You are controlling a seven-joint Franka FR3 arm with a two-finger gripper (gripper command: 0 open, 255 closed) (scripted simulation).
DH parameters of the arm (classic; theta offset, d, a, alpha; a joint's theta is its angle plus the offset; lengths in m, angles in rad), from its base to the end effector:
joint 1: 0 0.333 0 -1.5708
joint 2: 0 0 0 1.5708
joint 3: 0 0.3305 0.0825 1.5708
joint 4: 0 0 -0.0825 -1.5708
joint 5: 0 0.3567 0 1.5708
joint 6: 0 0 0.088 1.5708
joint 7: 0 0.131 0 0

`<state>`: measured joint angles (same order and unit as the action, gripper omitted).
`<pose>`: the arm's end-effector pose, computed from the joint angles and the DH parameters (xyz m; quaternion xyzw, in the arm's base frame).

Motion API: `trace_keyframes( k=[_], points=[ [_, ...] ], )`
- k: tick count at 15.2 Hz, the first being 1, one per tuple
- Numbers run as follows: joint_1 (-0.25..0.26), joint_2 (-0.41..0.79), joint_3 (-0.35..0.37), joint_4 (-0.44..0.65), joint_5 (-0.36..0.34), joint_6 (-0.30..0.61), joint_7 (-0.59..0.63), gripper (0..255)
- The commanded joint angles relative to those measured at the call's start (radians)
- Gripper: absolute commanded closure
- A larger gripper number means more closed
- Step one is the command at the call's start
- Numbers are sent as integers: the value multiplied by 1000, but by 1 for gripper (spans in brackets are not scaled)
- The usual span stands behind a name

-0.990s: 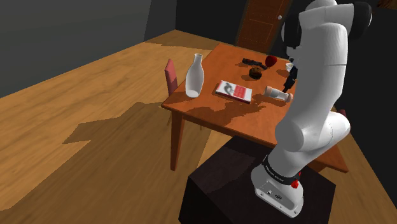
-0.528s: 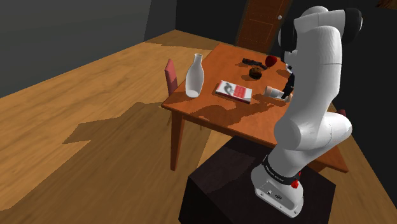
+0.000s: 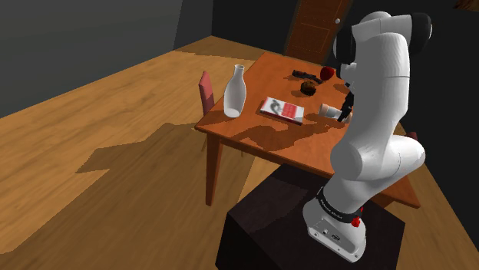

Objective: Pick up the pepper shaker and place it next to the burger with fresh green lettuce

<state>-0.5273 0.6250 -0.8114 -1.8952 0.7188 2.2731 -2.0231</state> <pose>0.2016 -0.5819 0.2622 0.9874 0.1500 0.0484 0.0166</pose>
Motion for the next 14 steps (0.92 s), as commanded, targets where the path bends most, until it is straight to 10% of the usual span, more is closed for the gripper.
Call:
trace_keyframes(
  k=[1,2,3,14],
  points=[
    [0,0,0,0,0,0,0,0],
    [0,0,0,0,0,0,0,0],
    [0,0,0,0,0,0,0,255],
    [10,-17,-15,1,-17,-15,11,255]
  ],
)
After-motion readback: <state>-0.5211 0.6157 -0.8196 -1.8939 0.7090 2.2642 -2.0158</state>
